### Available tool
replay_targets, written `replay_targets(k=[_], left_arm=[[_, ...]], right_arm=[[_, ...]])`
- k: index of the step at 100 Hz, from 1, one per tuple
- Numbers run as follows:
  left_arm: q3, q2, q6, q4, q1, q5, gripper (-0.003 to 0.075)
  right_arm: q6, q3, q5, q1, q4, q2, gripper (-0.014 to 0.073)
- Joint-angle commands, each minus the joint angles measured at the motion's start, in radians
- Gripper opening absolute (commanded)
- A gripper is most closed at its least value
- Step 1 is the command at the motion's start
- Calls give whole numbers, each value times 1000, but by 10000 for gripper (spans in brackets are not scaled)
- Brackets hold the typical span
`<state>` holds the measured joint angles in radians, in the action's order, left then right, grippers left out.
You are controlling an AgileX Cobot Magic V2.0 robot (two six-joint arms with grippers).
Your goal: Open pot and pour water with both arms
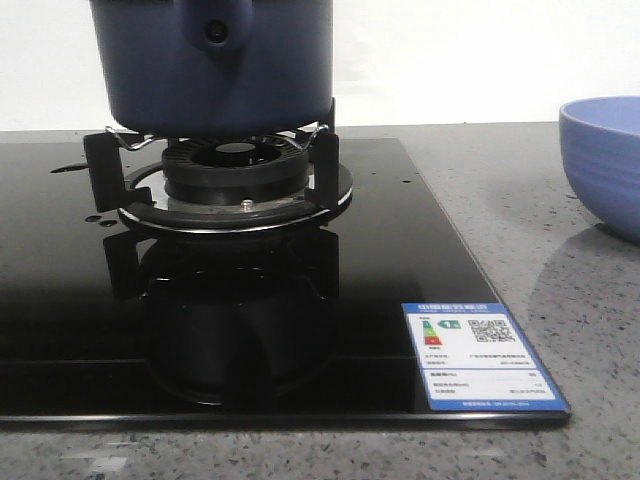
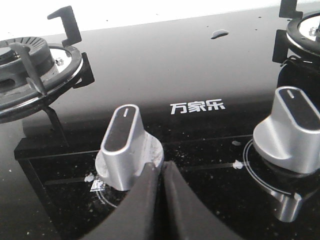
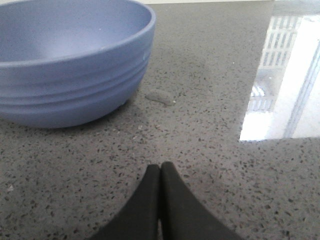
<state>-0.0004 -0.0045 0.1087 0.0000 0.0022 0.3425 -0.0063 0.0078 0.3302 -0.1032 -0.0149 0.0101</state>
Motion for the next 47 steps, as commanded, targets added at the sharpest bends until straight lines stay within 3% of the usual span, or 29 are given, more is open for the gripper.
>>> replay_targets(k=[1, 47], left_arm=[[32, -27, -9, -14, 2, -44, -20], [32, -27, -9, -14, 2, -44, -20]], right_arm=[[-13, 25, -17, -7, -10, 18, -63], [-13, 25, -22, -7, -11, 18, -63]])
